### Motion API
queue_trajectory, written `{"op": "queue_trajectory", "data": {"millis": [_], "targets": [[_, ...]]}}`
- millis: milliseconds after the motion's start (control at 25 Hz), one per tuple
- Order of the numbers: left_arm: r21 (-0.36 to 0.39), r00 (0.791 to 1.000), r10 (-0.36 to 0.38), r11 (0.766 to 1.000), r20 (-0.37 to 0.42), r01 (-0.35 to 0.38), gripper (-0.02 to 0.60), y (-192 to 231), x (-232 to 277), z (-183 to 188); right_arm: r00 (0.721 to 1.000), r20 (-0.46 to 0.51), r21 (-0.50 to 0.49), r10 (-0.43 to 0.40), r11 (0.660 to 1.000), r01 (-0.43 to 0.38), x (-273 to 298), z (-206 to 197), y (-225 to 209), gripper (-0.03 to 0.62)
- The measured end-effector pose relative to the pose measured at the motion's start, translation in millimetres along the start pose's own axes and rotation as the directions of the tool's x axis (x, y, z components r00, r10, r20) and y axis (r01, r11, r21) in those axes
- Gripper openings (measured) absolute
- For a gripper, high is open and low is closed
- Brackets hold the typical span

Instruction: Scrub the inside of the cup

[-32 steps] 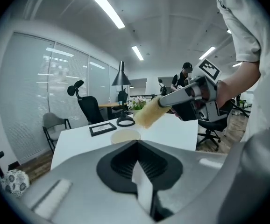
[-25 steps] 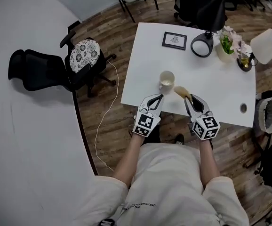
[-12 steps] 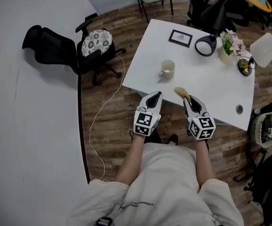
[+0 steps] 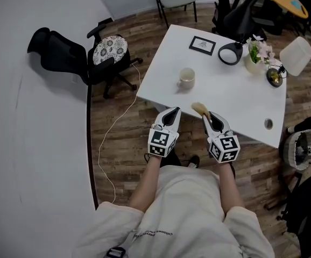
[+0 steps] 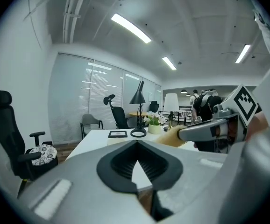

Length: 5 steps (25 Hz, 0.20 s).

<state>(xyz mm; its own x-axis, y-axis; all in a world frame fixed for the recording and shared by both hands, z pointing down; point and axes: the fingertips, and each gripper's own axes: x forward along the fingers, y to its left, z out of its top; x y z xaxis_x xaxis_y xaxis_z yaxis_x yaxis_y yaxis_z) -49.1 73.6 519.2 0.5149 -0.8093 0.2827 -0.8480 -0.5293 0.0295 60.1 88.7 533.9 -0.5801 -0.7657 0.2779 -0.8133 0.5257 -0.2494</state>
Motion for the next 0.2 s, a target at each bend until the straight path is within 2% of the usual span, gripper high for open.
{"op": "queue_trajectory", "data": {"millis": [200], "targets": [[0.014, 1.000, -0.014, 1.000, -0.011, 0.014, 0.000, 2.7, -2.0, 8.5, 1.000, 0.004, -0.016, 0.000, 1.000, 0.000, 0.6, 8.3, 7.6, 0.092]]}}
